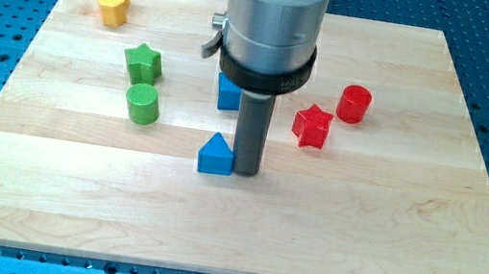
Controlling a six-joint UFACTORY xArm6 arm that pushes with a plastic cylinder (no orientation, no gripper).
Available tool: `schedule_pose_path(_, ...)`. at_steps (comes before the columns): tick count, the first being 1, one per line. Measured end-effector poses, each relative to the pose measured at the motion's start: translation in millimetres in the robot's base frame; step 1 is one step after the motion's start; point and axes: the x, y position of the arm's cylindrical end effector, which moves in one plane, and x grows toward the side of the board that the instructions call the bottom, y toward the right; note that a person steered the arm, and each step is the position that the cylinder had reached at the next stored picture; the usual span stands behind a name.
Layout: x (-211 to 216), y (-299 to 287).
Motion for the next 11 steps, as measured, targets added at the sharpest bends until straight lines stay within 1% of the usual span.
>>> schedule_pose_path(1, 57.7, -10.8)
schedule_pose_path(2, 48.5, -45.7)
schedule_pose_path(4, -11.8, -34.9)
schedule_pose_path(5, -19.7, -34.9)
schedule_pose_path(6, 13.8, -23.7)
schedule_pose_path(7, 9.3, 39.1)
schedule_pose_path(8, -20.2, 152.0)
schedule_pose_path(9, -91.5, 179.5)
schedule_pose_path(10, -126.3, 134.3)
schedule_pose_path(11, -140.2, 93.0)
